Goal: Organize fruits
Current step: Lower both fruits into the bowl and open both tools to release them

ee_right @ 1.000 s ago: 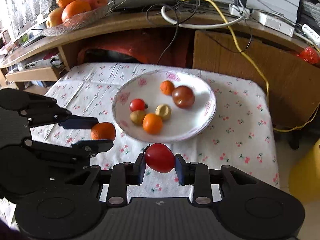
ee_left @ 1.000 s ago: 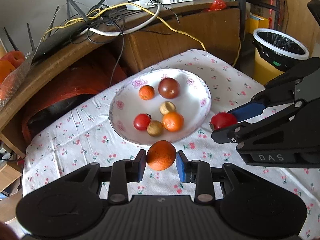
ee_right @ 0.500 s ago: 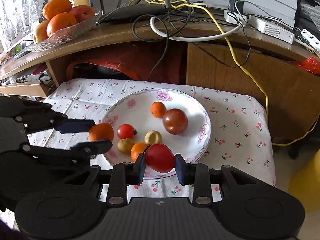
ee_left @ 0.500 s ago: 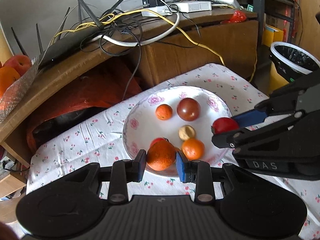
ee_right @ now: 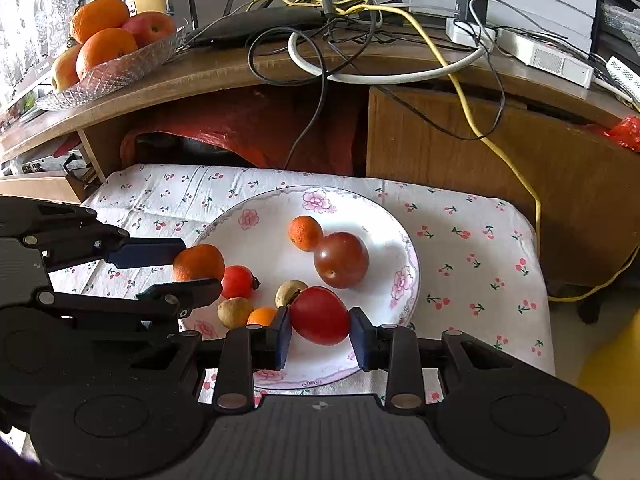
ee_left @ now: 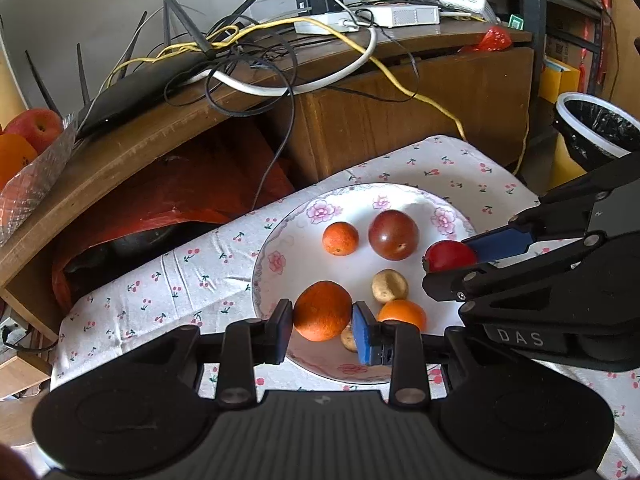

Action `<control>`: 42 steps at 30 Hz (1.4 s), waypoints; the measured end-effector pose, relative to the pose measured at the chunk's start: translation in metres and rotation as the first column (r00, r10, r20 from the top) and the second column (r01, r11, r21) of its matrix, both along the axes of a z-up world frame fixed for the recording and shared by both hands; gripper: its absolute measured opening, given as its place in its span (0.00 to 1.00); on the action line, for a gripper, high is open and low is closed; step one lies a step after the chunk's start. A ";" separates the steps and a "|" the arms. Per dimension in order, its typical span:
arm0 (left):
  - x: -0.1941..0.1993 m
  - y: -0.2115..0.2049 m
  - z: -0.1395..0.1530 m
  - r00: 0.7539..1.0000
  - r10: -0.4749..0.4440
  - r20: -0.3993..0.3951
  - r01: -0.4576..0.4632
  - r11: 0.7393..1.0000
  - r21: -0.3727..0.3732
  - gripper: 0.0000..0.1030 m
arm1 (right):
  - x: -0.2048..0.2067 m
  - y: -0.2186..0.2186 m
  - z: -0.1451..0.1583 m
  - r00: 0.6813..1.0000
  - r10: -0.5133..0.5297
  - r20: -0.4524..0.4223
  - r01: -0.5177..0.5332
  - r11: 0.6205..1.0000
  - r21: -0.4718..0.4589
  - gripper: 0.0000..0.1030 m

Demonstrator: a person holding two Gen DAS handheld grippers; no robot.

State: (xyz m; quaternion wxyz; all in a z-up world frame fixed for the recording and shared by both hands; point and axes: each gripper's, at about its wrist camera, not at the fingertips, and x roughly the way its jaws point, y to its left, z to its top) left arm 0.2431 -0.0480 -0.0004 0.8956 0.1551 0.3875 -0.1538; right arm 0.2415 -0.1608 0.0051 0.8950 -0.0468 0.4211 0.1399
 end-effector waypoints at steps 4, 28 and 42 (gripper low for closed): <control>0.004 0.001 -0.003 1.000 0.006 -0.003 -0.006 1.000 0.001 0.39 | 0.003 0.001 -0.003 1.000 0.001 -0.004 -0.001 1.000 -0.003 0.26; 0.014 0.002 -0.012 1.000 0.029 -0.010 -0.029 1.000 -0.001 0.39 | 0.013 0.004 -0.015 1.000 -0.017 -0.020 0.017 1.000 0.003 0.29; 0.015 -0.001 -0.013 1.000 0.027 0.000 -0.027 1.000 0.007 0.39 | 0.014 0.003 -0.017 0.999 -0.026 -0.019 0.026 1.000 0.004 0.29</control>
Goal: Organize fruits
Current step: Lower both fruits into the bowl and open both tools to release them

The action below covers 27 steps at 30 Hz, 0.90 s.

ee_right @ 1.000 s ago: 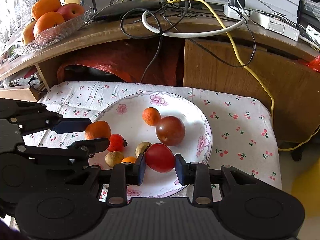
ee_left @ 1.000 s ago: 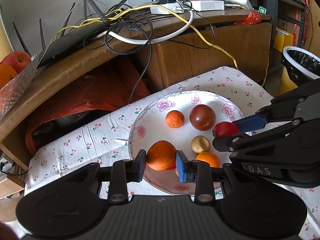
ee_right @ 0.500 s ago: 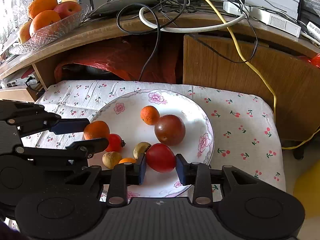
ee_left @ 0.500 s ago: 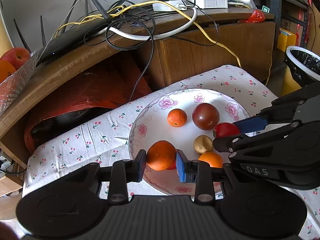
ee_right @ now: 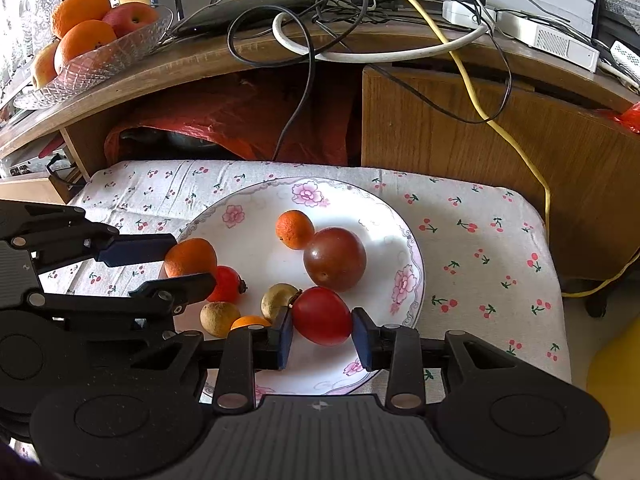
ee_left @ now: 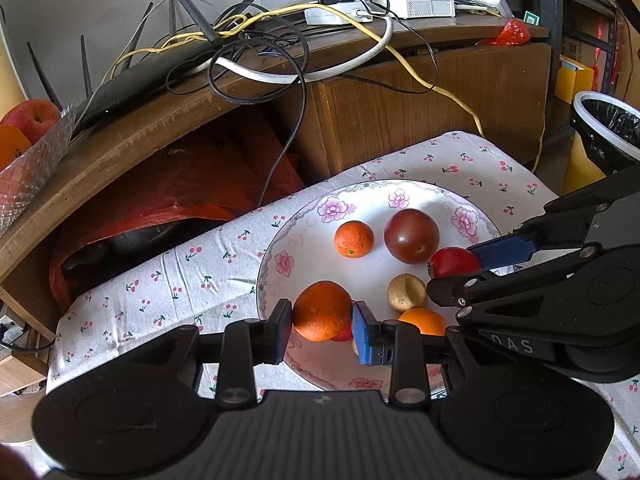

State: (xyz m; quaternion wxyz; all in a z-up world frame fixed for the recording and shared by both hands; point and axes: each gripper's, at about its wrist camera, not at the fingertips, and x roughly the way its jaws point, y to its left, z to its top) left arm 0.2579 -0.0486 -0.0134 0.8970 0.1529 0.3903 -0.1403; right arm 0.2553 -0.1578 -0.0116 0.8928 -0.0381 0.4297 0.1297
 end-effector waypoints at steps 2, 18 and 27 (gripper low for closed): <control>0.000 0.000 0.000 1.000 0.001 0.000 -0.001 1.000 0.000 0.40 | 0.000 0.000 0.000 1.000 -0.001 0.001 0.001 1.000 0.000 0.29; 0.001 0.002 0.000 1.000 0.011 -0.001 -0.011 1.000 -0.003 0.40 | -0.001 -0.002 0.001 1.000 -0.009 0.009 0.009 1.000 -0.004 0.34; 0.001 0.002 0.001 1.000 0.016 -0.002 -0.016 1.000 -0.005 0.40 | -0.002 -0.003 0.003 1.000 -0.016 0.013 0.017 1.000 -0.004 0.36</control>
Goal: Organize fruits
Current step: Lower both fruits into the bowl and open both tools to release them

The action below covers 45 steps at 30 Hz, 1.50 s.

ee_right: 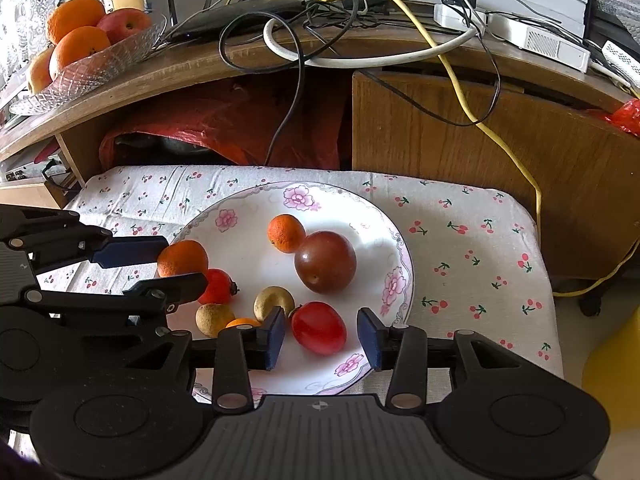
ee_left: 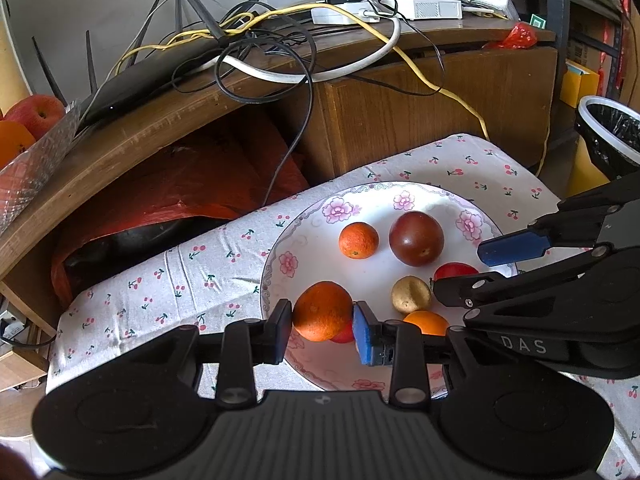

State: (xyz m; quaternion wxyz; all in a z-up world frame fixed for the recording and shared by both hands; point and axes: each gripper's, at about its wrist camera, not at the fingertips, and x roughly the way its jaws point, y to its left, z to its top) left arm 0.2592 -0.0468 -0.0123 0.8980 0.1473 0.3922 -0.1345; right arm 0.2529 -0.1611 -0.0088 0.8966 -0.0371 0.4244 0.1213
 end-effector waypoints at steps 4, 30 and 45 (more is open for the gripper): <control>0.000 0.000 0.001 1.000 0.002 0.004 -0.002 1.000 0.000 0.41 | -0.001 -0.001 0.001 1.000 -0.003 0.003 0.003 1.000 -0.001 0.38; -0.006 0.003 0.009 0.999 0.031 0.023 -0.031 0.999 -0.012 0.51 | -0.011 -0.006 0.006 0.999 -0.029 0.021 0.029 1.000 -0.011 0.47; -0.020 0.009 0.015 0.996 0.087 0.026 -0.086 0.996 -0.037 0.63 | -0.027 -0.014 0.019 0.997 -0.063 0.042 0.063 0.998 0.001 0.52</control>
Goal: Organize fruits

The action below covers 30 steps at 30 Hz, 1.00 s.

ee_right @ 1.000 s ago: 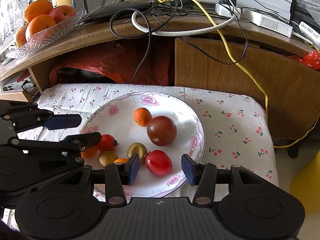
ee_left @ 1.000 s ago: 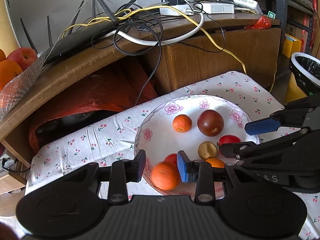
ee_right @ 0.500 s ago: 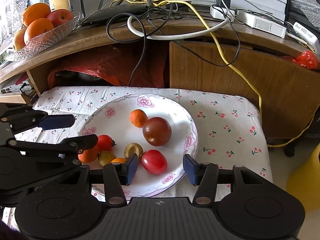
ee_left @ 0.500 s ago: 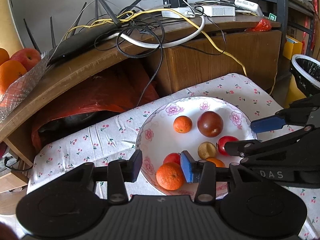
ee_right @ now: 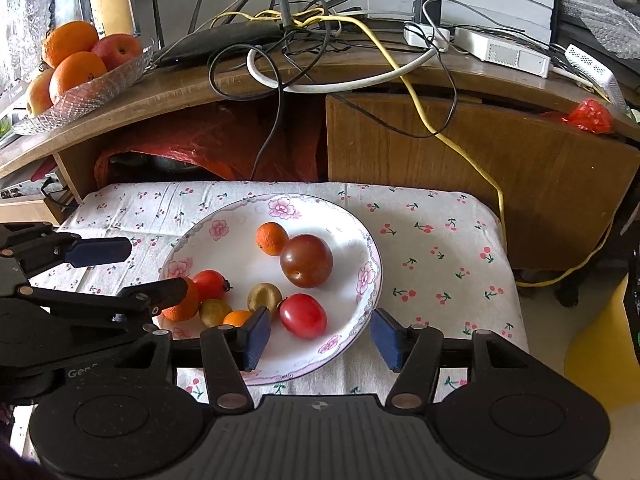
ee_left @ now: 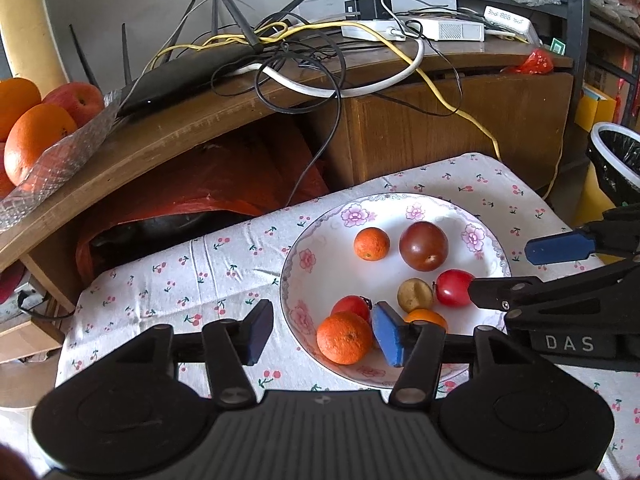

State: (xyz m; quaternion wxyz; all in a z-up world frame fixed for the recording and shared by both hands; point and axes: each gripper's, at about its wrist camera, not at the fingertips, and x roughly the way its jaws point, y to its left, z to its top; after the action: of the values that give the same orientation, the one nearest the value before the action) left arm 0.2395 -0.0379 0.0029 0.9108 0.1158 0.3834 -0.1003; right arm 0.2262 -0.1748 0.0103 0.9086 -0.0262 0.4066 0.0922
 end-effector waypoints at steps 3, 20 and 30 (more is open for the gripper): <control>-0.005 0.001 0.001 1.000 0.013 0.010 -0.013 1.000 0.007 0.68 | -0.005 -0.004 0.004 1.000 -0.010 0.004 0.010 1.000 0.001 0.52; -0.031 0.004 0.009 0.998 0.057 0.040 -0.057 0.998 0.007 0.83 | -0.033 -0.010 0.016 0.999 -0.038 0.015 0.038 0.999 0.005 0.53; -0.046 0.003 0.011 0.995 0.079 0.059 -0.081 0.996 0.045 0.86 | -0.048 -0.011 0.018 0.999 -0.051 0.017 0.051 0.999 0.009 0.53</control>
State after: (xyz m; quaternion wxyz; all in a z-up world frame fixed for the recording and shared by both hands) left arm 0.1937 -0.0346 0.0140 0.9216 0.1245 0.3639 -0.0513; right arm 0.1781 -0.1860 0.0286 0.9142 -0.0128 0.3989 0.0707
